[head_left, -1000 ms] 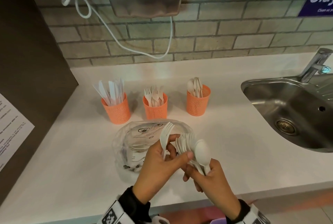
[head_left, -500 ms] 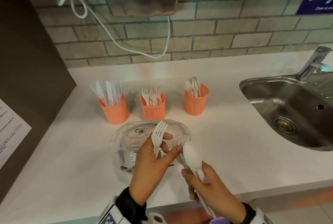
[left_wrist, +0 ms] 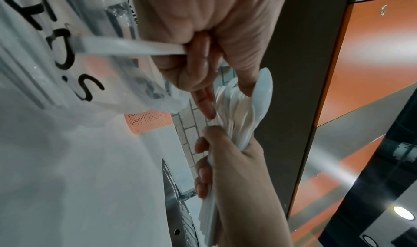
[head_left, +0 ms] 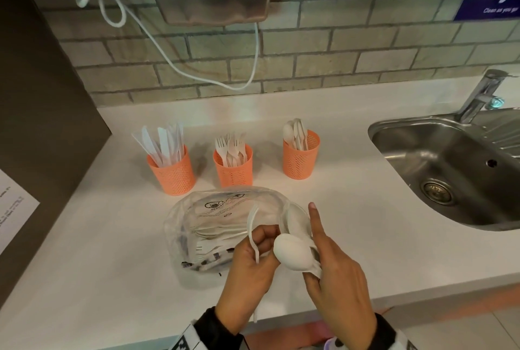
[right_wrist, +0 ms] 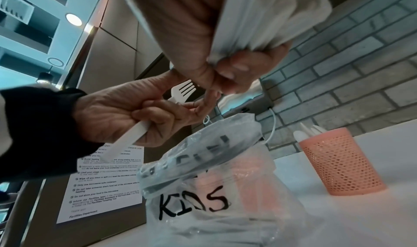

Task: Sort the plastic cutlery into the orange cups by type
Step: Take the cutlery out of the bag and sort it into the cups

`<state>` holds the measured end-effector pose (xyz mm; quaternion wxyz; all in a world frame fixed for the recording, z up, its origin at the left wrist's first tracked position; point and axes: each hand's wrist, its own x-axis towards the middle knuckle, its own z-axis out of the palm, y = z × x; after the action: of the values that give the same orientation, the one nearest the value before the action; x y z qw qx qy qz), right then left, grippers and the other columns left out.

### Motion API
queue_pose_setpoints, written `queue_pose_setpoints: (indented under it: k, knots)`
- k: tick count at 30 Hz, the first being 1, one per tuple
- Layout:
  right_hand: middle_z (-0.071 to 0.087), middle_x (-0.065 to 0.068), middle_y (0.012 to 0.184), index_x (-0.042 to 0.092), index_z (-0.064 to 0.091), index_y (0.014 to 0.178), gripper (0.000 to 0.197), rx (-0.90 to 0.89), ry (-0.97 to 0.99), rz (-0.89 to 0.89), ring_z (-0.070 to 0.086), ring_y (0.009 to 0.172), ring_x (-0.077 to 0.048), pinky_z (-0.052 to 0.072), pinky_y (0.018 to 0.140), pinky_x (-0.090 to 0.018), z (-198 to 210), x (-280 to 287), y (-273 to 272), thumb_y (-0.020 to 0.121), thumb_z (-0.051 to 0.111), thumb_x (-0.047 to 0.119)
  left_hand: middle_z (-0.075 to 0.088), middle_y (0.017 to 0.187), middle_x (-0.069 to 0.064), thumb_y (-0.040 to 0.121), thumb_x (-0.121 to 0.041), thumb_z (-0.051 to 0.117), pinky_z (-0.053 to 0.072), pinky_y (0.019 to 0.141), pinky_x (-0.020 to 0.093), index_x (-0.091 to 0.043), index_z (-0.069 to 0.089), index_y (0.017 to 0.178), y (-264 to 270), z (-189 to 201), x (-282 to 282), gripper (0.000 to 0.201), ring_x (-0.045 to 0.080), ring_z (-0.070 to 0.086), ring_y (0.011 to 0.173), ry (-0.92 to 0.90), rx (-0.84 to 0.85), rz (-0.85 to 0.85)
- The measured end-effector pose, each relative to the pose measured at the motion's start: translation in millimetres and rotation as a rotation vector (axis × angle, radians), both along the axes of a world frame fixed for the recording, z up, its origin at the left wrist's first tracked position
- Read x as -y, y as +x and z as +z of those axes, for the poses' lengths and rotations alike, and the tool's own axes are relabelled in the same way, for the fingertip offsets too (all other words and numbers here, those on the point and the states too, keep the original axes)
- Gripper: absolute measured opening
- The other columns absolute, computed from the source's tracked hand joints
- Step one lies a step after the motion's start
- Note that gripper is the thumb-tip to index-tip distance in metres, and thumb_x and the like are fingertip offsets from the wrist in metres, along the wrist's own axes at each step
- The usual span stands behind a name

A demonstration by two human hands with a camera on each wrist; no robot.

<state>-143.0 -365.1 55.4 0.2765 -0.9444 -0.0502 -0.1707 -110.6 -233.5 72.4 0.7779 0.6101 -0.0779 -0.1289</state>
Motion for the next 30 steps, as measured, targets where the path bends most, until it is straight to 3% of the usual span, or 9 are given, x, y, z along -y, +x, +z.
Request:
queue_pose_setpoints:
  k: [3,7,12,15,18,22,25,27,30]
  knots:
    - [0.063,-0.006,0.072,0.036,-0.001,0.146,0.106,0.002,0.019,-0.003,0.056,0.045,-0.017,0.042,0.035,-0.021,-3.5,0.1,0.4,0.062,0.061,0.015,0.064,0.060,-0.006,0.084,0.007,0.058,0.035,0.042,0.001,0.000,0.058,0.099,-1.5,-0.3,3.7,0.017,-0.005,0.050,0.038,-0.056,-0.016,0.034]
    - [0.063,-0.008,0.079,0.042,-0.009,0.143,0.108,-0.065,0.056,0.019,0.057,0.049,-0.020,0.047,0.039,-0.027,-6.6,1.5,-0.4,0.067,0.062,0.013,0.064,0.082,0.015,0.076,0.000,0.070,0.039,0.044,0.006,-0.006,0.056,0.091,1.7,-2.9,5.8,0.021,-0.003,0.054,0.047,-0.045,0.007,0.094]
    - [0.061,-0.010,0.102,0.056,-0.026,0.131,0.110,-0.128,0.090,0.066,0.063,0.069,-0.023,0.057,0.060,-0.039,-15.4,8.5,0.7,0.079,0.062,0.015,0.072,0.090,0.007,0.066,-0.015,0.076,0.050,0.062,0.014,-0.012,0.058,0.098,1.8,-10.8,4.7,0.037,0.004,0.067,0.079,0.012,0.047,0.038]
    - [0.059,-0.007,0.104,0.060,-0.032,0.124,0.097,-0.167,0.092,0.119,0.060,0.072,-0.021,0.055,0.062,-0.032,-13.7,9.9,-2.3,0.081,0.048,0.027,0.071,0.088,0.003,0.073,-0.002,0.071,0.048,0.060,0.012,-0.011,0.058,0.095,2.3,-12.6,6.1,0.027,0.000,0.065,0.077,0.070,0.093,0.054]
    - [0.057,-0.006,0.095,0.056,-0.028,0.130,0.085,-0.184,0.048,0.161,0.056,0.062,-0.022,0.046,0.051,-0.025,-13.0,7.7,-6.3,0.080,0.036,0.030,0.073,0.079,-0.004,0.075,-0.005,0.073,0.049,0.060,0.013,-0.008,0.059,0.091,0.1,-13.3,11.9,0.022,0.000,0.067,0.074,0.061,0.111,0.098]
    - [0.058,-0.004,0.087,0.049,-0.012,0.140,0.079,-0.147,0.071,0.132,0.054,0.055,-0.020,0.031,0.043,-0.010,-18.4,6.9,-8.8,0.075,0.030,0.034,0.074,0.089,-0.001,0.078,-0.026,0.074,0.054,0.069,0.021,-0.017,0.066,0.094,-2.9,-16.5,19.2,0.020,0.010,0.070,0.084,0.113,0.153,0.127]
    - [0.063,0.000,0.098,0.047,-0.005,0.140,0.079,-0.114,0.135,0.111,0.060,0.066,-0.018,0.044,0.052,-0.015,-21.4,6.7,-11.7,0.074,0.036,0.034,0.073,0.084,-0.009,0.082,-0.022,0.067,0.049,0.067,0.014,-0.025,0.066,0.093,-4.5,-16.7,21.9,0.011,0.002,0.068,0.082,0.165,0.186,0.107]
    - [0.061,0.012,0.111,0.048,-0.006,0.141,0.082,-0.131,0.194,0.099,0.059,0.080,-0.008,0.044,0.064,-0.006,-21.8,5.5,-12.9,0.075,0.041,0.036,0.073,0.092,-0.007,0.086,-0.011,0.062,0.049,0.072,0.012,-0.021,0.064,0.103,-5.1,-17.2,25.0,0.019,0.001,0.067,0.089,0.179,0.176,0.134]
    - [0.061,0.012,0.117,0.040,-0.001,0.140,0.085,-0.166,0.241,0.067,0.054,0.085,0.001,0.043,0.069,-0.007,-20.9,2.8,-13.4,0.073,0.052,0.031,0.069,0.107,-0.002,0.087,-0.018,0.062,0.053,0.087,0.026,-0.014,0.058,0.116,-7.5,-17.1,29.5,0.029,0.008,0.065,0.102,0.140,0.136,0.249]
